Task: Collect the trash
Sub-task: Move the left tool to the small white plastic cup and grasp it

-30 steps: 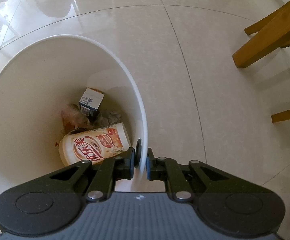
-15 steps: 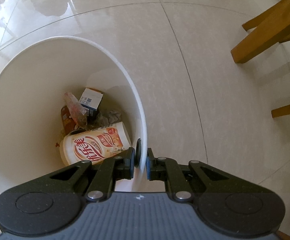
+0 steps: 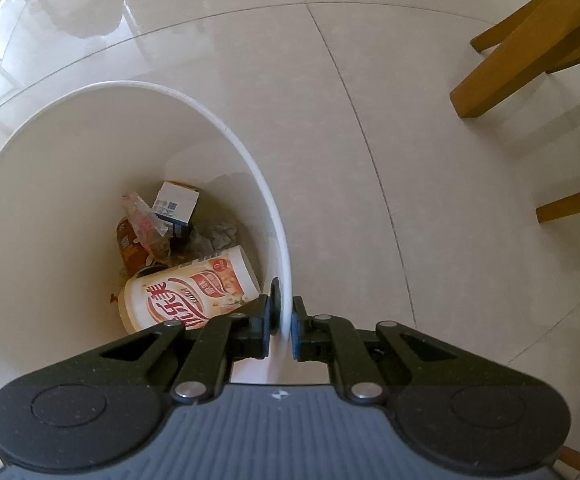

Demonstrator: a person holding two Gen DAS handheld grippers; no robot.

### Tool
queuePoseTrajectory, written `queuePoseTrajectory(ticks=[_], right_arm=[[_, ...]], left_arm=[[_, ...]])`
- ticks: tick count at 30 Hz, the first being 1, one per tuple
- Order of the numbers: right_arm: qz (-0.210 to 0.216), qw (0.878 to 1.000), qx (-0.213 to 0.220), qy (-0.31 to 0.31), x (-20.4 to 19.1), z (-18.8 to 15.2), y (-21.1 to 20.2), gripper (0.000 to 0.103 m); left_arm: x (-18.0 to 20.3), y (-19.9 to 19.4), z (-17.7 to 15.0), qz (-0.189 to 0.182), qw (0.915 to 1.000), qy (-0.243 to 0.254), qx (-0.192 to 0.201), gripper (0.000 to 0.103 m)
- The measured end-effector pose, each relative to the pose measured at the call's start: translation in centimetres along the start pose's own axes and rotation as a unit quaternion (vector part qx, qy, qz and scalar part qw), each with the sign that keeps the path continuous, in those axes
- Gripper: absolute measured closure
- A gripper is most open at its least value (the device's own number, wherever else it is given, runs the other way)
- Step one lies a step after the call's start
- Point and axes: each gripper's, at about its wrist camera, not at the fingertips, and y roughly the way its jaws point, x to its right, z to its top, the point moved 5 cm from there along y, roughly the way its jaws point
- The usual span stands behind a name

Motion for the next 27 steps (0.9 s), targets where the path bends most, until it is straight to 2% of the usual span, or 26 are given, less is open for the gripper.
queuePoseTrajectory(ticks=[5,10,13,15,19,23,27], right_arm=[[-0.004,1.0,0.004,-0.006,-0.2,-0.1,0.0,0.091],[-0.006,1.0,0.004,-0.007,-0.3,-0.2,0.0,0.091],[-0.008,1.0,0.008,-0.01,-0.4,-0.2,0.0,0.09],[-0.01,1.0,0.012,-0.016,-0.5,-0.4,0.0,0.09],[-0.012,1.0,0.016,-0.018,-0.5,-0.4,0.0,0.09],[-0.013,1.0,0.017,-0.02,-0.6,-0.4,-0.1,0.09],[-0.012,1.0,0.017,-0.018,-0.6,-0.4,-0.1,0.09]], left_arm=[[-1.9,5.2,-0.3,0.023,0.9994,-0.024,-0.009,0.012],[-3.4,10.0,0.4,0.011,0.9976,-0.067,-0.015,0.012],[-4.0,12.6,1.0,0.017,0.9944,-0.101,-0.025,0.012],[-4.8,13.9,1.7,0.004,0.9894,-0.143,-0.023,0.014],[-6.4,16.0,2.7,-0.008,0.9737,-0.227,-0.023,0.016],[-7.3,18.2,2.8,-0.002,0.9602,-0.276,-0.045,0.023],[-7.7,18.8,2.5,-0.002,0.9504,-0.308,-0.043,0.028]])
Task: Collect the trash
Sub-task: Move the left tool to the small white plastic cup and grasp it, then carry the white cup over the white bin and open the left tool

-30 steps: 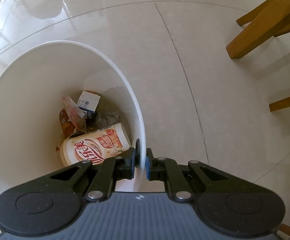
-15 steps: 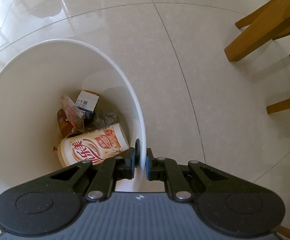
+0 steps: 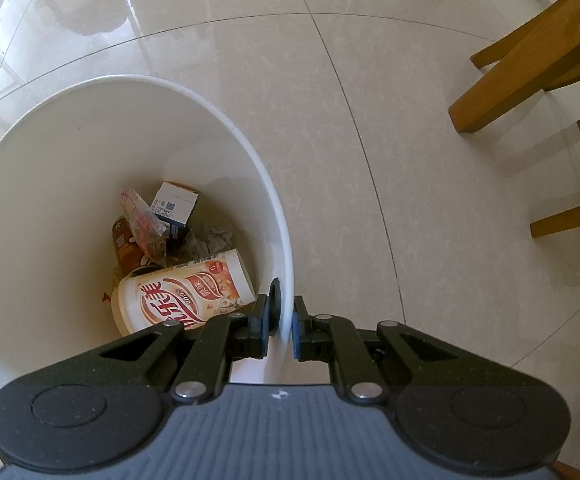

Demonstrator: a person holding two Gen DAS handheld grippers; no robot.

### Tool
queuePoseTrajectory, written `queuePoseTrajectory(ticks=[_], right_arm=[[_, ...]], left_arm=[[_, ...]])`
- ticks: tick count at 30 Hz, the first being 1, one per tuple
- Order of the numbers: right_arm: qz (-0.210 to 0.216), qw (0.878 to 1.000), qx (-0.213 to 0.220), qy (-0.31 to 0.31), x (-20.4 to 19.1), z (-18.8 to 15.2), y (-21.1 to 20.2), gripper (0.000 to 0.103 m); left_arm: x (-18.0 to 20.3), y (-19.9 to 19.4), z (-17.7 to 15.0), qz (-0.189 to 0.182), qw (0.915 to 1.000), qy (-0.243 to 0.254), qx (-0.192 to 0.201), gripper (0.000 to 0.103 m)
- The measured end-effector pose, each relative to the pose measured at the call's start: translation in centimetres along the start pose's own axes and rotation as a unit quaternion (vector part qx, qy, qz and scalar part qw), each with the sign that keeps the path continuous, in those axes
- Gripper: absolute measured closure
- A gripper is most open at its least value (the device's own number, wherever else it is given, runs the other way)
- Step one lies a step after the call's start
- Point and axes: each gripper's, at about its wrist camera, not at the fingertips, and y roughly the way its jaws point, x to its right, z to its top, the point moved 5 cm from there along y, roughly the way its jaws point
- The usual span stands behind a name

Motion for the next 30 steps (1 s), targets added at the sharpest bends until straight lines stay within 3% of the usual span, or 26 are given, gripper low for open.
queuePoseTrajectory(ticks=[7,10,13,18,24,30], right_arm=[[-0.005,1.0,0.006,-0.007,-0.1,-0.1,-0.1,0.09],[-0.004,1.0,0.007,-0.006,-0.1,-0.2,-0.1,0.09],[-0.003,1.0,0.01,-0.006,-0.2,-0.3,-0.1,0.09],[-0.005,1.0,0.014,-0.008,-0.3,-0.4,-0.2,0.09],[-0.003,1.0,0.008,-0.003,-0.1,-0.2,-0.2,0.09],[-0.001,1.0,0.0,-0.002,0.0,0.1,-0.1,0.09]], left_arm=[[0.4,0.6,0.0,0.001,0.9999,-0.013,0.002,0.031],[1.2,1.0,-0.1,0.007,0.9999,-0.007,-0.001,0.046],[2.2,0.6,-0.1,0.029,0.9995,0.007,0.008,0.053],[2.4,0.0,-0.6,0.034,0.9991,0.017,0.02,0.053],[3.3,-1.8,-0.7,0.053,0.9938,0.096,0.022,0.053],[6.9,-6.7,-1.7,0.058,0.9661,0.249,0.04,0.053]])
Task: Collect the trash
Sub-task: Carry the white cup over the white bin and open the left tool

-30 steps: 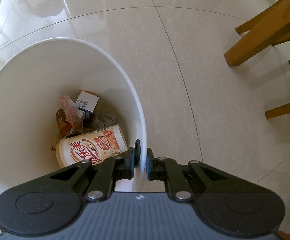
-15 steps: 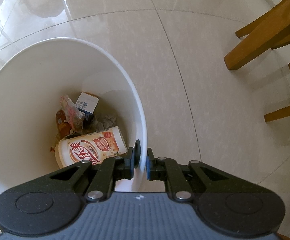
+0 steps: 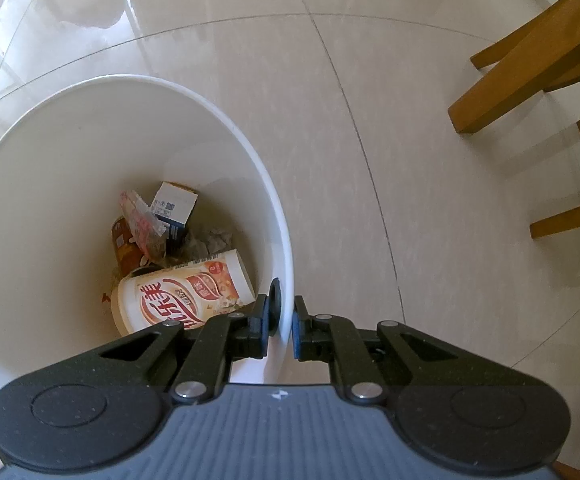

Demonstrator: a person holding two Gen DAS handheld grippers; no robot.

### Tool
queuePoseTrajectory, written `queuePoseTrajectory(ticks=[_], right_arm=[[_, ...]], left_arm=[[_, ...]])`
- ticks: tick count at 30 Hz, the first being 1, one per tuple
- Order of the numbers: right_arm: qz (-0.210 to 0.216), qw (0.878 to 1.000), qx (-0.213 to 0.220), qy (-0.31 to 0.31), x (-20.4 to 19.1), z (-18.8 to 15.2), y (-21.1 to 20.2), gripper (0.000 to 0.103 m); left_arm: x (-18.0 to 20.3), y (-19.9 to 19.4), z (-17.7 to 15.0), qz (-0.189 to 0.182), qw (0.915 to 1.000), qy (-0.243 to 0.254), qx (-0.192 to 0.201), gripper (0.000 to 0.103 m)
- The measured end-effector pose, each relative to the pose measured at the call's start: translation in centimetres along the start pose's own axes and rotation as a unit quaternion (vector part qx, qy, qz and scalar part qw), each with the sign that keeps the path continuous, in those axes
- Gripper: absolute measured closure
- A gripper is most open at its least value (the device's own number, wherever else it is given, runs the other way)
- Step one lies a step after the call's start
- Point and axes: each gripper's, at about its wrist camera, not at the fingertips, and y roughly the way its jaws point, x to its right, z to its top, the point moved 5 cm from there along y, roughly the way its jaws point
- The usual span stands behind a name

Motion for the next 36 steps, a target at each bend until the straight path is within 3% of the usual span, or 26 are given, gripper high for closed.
queuePoseTrajectory(ticks=[4,9,16,20,24,29,33,36], right_arm=[[-0.001,1.0,-0.003,-0.001,-0.1,0.0,0.2,0.09],[0.003,1.0,-0.01,0.004,0.1,0.1,0.2,0.09],[0.0,1.0,-0.011,-0.003,0.0,0.2,0.2,0.089],[0.001,1.0,-0.012,-0.002,0.0,0.1,0.3,0.089],[0.004,1.0,-0.013,-0.004,0.0,0.1,0.4,0.089],[0.007,1.0,-0.013,-0.001,0.1,0.1,0.4,0.089],[0.01,1.0,-0.011,-0.002,0.2,0.0,0.3,0.09],[0.011,1.0,-0.01,-0.003,0.2,0.0,0.3,0.089]], left_arm=[[2.3,-4.7,0.3,-0.006,0.9962,0.085,0.02,0.053],[5.0,-11.3,-0.3,-0.047,0.9863,0.156,0.027,0.053],[9.2,-20.8,-2.7,-0.116,0.9622,0.245,0.028,0.053],[11.3,-25.1,-3.4,-0.166,0.9519,0.257,0.017,0.053],[13.8,-27.8,-4.2,-0.196,0.9366,0.29,0.013,0.053],[16.3,-29.6,-6.3,-0.214,0.911,0.352,0.017,0.053],[18.3,-29.7,-6.9,-0.23,0.9035,0.362,-0.007,0.051],[18.7,-29.6,-7.7,-0.245,0.9007,0.358,-0.011,0.035]])
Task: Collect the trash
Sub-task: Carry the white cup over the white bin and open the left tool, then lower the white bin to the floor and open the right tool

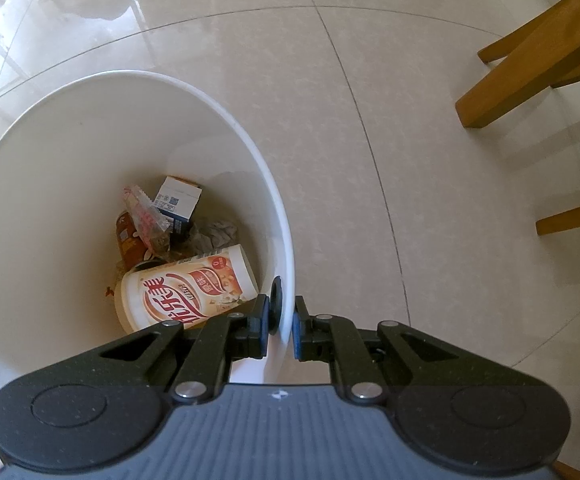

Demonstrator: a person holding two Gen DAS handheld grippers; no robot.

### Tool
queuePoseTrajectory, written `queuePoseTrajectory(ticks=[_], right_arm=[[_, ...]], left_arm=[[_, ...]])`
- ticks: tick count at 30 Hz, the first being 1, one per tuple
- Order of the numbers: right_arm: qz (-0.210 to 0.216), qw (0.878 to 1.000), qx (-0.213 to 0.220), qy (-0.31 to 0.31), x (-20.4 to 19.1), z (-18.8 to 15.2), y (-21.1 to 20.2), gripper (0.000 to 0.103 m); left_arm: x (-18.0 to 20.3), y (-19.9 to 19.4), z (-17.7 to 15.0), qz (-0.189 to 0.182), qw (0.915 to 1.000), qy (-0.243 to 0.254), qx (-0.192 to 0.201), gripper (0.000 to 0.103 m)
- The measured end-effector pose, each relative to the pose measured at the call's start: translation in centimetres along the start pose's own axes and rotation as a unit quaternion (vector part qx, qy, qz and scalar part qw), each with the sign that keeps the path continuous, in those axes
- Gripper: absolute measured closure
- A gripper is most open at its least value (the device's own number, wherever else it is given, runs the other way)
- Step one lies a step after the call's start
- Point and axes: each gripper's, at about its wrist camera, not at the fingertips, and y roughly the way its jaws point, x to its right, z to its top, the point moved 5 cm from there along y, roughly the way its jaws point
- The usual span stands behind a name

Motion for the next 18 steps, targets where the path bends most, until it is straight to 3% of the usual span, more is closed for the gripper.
queuePoseTrajectory(ticks=[2,7,12,18], right_arm=[[0.002,1.0,0.0,0.0,0.0,0.0,0.0,0.09],[0.003,1.0,0.001,0.001,0.1,0.0,-0.1,0.089],[0.002,1.0,0.003,-0.003,0.0,0.0,-0.2,0.089],[0.003,1.0,0.002,-0.002,0.0,0.0,-0.2,0.089]], left_arm=[[0.4,-0.6,-0.2,-0.001,0.9999,-0.009,0.005,0.02],[0.1,-1.2,-0.3,0.018,0.9996,-0.01,0.018,0.014],[0.1,-1.3,-0.7,0.072,0.9968,0.021,0.03,0.011],[-0.6,-1.1,-1.4,0.085,0.9958,0.011,0.032,0.01]])
